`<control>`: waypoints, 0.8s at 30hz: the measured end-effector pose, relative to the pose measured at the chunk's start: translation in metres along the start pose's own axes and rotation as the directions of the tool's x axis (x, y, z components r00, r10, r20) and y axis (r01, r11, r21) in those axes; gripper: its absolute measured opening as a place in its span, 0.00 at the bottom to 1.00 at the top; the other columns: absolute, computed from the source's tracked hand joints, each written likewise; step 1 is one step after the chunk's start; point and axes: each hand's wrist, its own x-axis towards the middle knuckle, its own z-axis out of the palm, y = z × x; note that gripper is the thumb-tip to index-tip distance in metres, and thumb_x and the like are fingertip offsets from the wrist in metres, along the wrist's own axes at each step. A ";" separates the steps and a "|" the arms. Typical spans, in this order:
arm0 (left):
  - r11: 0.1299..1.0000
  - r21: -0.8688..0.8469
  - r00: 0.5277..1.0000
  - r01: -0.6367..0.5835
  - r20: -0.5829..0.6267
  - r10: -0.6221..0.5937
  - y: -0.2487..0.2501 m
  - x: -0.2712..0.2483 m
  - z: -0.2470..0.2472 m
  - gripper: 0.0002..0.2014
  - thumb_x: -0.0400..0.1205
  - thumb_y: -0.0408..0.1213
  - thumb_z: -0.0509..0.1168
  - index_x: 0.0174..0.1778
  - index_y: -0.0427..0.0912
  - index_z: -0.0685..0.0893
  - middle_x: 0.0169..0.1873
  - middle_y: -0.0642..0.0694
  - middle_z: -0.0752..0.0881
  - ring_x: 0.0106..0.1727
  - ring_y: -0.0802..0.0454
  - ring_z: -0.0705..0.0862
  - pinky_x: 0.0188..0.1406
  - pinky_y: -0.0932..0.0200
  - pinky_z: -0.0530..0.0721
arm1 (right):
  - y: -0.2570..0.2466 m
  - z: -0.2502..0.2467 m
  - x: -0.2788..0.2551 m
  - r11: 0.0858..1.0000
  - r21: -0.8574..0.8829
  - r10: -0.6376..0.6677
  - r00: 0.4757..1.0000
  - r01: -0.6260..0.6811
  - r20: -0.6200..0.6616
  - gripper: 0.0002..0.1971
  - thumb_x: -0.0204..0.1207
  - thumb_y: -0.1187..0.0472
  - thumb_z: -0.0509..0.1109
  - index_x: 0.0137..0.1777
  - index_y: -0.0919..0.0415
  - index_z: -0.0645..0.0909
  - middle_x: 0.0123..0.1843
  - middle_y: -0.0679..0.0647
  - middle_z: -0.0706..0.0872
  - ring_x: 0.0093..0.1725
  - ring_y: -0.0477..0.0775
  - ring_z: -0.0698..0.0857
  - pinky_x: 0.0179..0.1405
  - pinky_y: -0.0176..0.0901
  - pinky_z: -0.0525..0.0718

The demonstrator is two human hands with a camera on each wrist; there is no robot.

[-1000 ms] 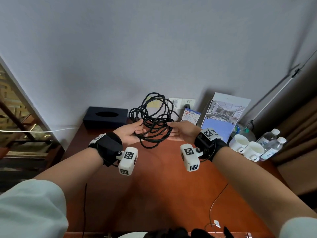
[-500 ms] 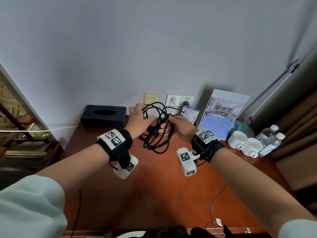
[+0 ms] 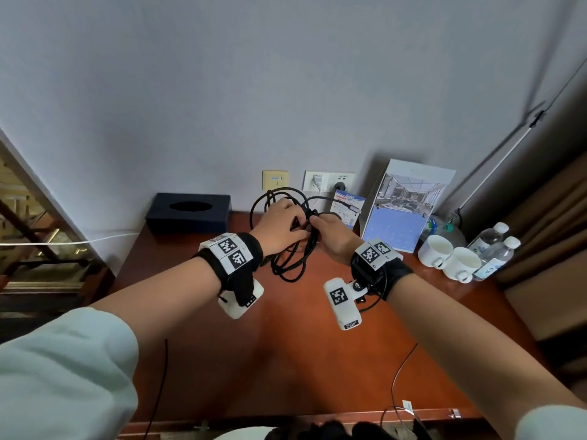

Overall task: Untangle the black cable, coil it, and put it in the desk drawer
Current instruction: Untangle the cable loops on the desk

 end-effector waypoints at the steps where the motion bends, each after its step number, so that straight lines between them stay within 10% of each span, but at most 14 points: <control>1: 1.000 0.008 1.000 0.001 0.009 -0.001 0.001 0.000 0.001 0.09 0.78 0.37 0.69 0.51 0.39 0.82 0.58 0.42 0.76 0.60 0.46 0.75 0.61 0.58 0.72 | 0.002 0.000 -0.001 1.000 0.004 0.011 1.000 -0.011 0.009 0.16 0.88 0.65 0.49 0.47 0.72 0.75 0.36 0.66 0.81 0.35 0.65 0.82 0.50 0.65 0.85; 8: 0.970 -0.194 0.986 0.149 0.106 -0.130 0.004 -0.001 -0.004 0.12 0.84 0.35 0.61 0.44 0.28 0.83 0.37 0.46 0.75 0.51 0.49 0.73 0.48 0.58 0.67 | 0.003 -0.002 0.003 0.989 0.121 0.106 0.983 -0.089 -0.147 0.18 0.88 0.66 0.47 0.49 0.76 0.76 0.36 0.69 0.85 0.28 0.61 0.88 0.34 0.56 0.90; 12: 0.550 -0.768 0.945 0.327 0.270 -0.186 -0.013 -0.015 -0.016 0.06 0.86 0.32 0.60 0.48 0.34 0.80 0.41 0.44 0.80 0.49 0.50 0.77 0.63 0.55 0.73 | 0.013 -0.028 0.007 0.895 0.433 0.253 0.920 -0.104 -0.300 0.20 0.88 0.67 0.43 0.38 0.71 0.71 0.28 0.65 0.80 0.20 0.60 0.81 0.23 0.50 0.85; 15: 0.256 -0.883 0.916 0.394 0.353 -0.190 -0.029 -0.024 -0.029 0.10 0.86 0.36 0.59 0.38 0.40 0.76 0.34 0.45 0.80 0.47 0.48 0.83 0.69 0.51 0.76 | 0.022 -0.050 0.006 0.838 0.539 0.307 0.890 -0.085 -0.336 0.18 0.86 0.71 0.42 0.38 0.65 0.68 0.31 0.58 0.71 0.27 0.56 0.73 0.23 0.44 0.83; 20: 0.277 -0.867 0.909 0.415 0.377 -0.180 -0.040 -0.033 -0.034 0.15 0.83 0.50 0.62 0.37 0.43 0.77 0.24 0.48 0.67 0.30 0.51 0.75 0.64 0.48 0.80 | 0.035 -0.062 0.010 0.910 0.394 0.300 0.855 -0.125 -0.422 0.11 0.85 0.74 0.44 0.54 0.74 0.68 0.37 0.65 0.76 0.30 0.56 0.73 0.14 0.31 0.75; 24: 0.344 -0.868 0.932 0.359 0.312 -0.186 -0.030 -0.028 -0.039 0.15 0.84 0.52 0.60 0.46 0.42 0.80 0.23 0.49 0.64 0.25 0.54 0.67 0.47 0.55 0.84 | 0.038 -0.057 0.011 0.920 0.358 0.300 0.872 -0.157 -0.388 0.16 0.82 0.77 0.43 0.39 0.68 0.69 0.32 0.58 0.69 0.21 0.50 0.69 0.13 0.30 0.66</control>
